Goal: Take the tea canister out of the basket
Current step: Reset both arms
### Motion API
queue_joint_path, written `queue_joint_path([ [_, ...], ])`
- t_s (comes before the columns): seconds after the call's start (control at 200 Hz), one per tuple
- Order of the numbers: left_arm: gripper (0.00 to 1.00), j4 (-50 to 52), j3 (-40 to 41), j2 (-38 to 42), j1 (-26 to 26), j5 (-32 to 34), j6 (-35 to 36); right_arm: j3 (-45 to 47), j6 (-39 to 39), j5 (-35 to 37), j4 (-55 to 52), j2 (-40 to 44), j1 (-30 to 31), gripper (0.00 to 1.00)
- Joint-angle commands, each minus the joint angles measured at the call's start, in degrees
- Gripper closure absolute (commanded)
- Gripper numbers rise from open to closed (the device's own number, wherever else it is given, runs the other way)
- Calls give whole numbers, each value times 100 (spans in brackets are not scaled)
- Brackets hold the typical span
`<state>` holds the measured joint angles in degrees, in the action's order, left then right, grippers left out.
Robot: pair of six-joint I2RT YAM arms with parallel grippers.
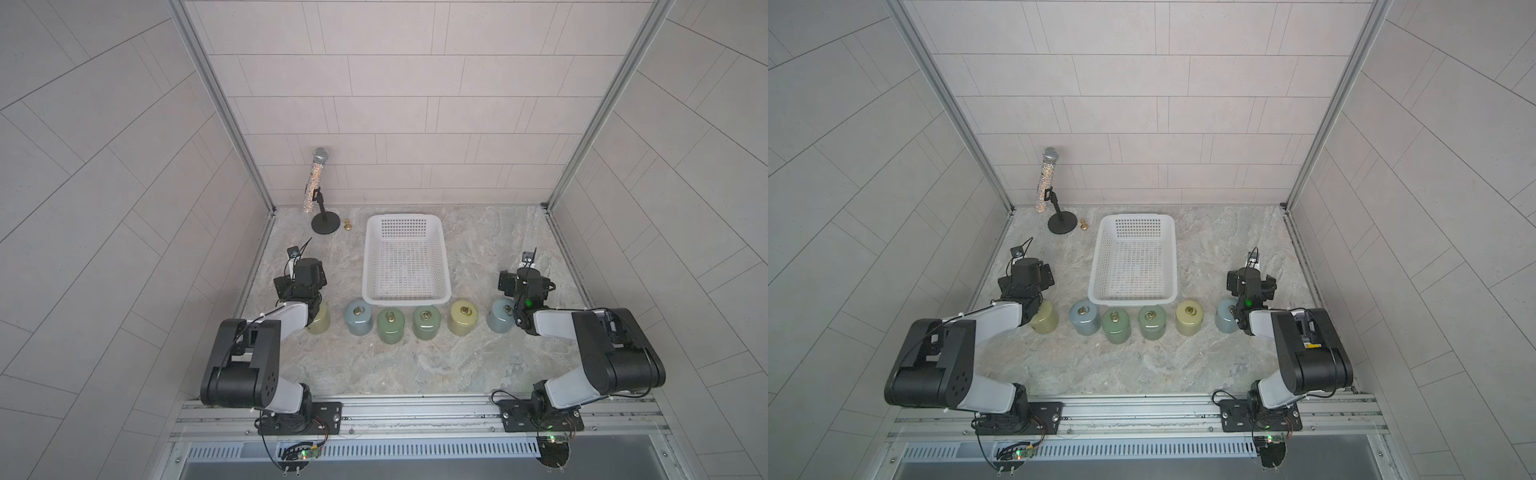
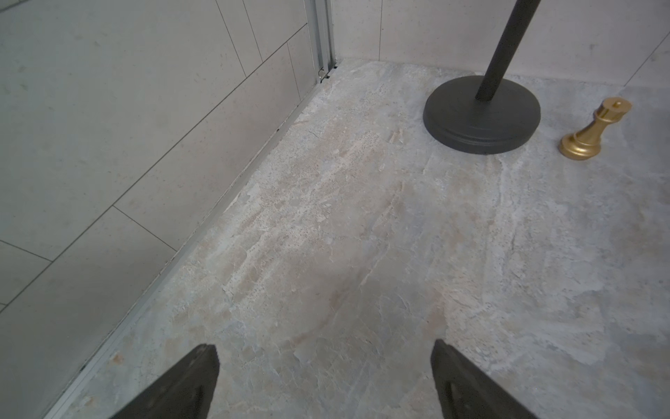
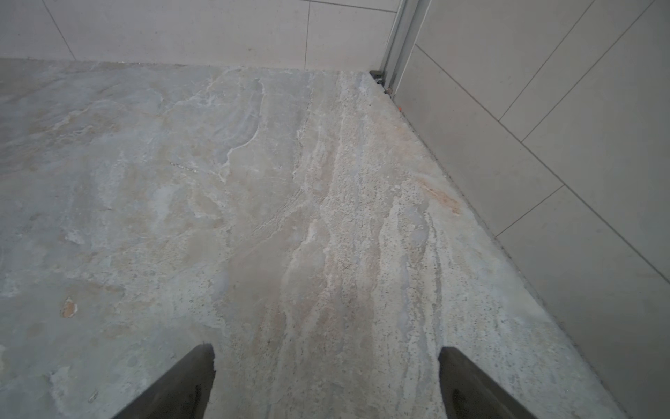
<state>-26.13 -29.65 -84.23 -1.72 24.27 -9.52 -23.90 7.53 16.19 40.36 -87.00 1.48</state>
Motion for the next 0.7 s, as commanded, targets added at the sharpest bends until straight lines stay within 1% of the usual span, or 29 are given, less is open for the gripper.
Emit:
queue_joint_path([
  [0.0, 0, -891, 170, -26, 31, -280, 173, 47, -125, -324, 713, -7, -20, 0],
  [0.05, 0, -833, 184, 20, 35, -449, 250, 75, -180, -461, 777, -27, -25, 0],
  [0.105, 0, -1146, 323, -20, 32, -644, 347, 157, -237, -621, 954, -96, -29, 0],
  [0.155, 0, -1404, 439, -94, 32, -923, 464, 301, -264, -684, 1404, -264, -28, 0],
  [0.185, 0, -1741, 565, -222, 32, -1046, 519, 358, -291, -677, 1618, -322, -26, 0],
  [0.245, 0, -2819, 851, -582, 31, -1265, 662, 273, -238, -642, 1245, -197, -28, 0],
  [0.265, 0, -2975, 876, -640, 31, -1259, 714, 250, -234, -630, 1206, -199, -31, 0],
  [0.285, 0, -2827, 825, -603, 33, -1254, 699, 258, -236, -629, 1243, -222, -26, 0],
  [0.33, 0, -2064, 608, -420, 31, -1248, 648, 319, -256, -642, 1496, -296, -30, 0],
  [0.365, 0, -1648, 495, -308, 16, -1246, 657, 295, -259, -635, 1403, -277, -25, 0],
  [0.455, 0, -2352, 679, -505, 14, -1267, 705, 306, -252, -632, 1451, -286, -25, 0],
  [0.5, 0, -2536, 732, -555, 16, -1263, 713, 292, -253, -633, 1371, -258, -33, 0],
  [0.69, 0, -2273, 658, -474, 1, -1235, 715, 298, -257, -634, 1402, -274, -30, 0],
])
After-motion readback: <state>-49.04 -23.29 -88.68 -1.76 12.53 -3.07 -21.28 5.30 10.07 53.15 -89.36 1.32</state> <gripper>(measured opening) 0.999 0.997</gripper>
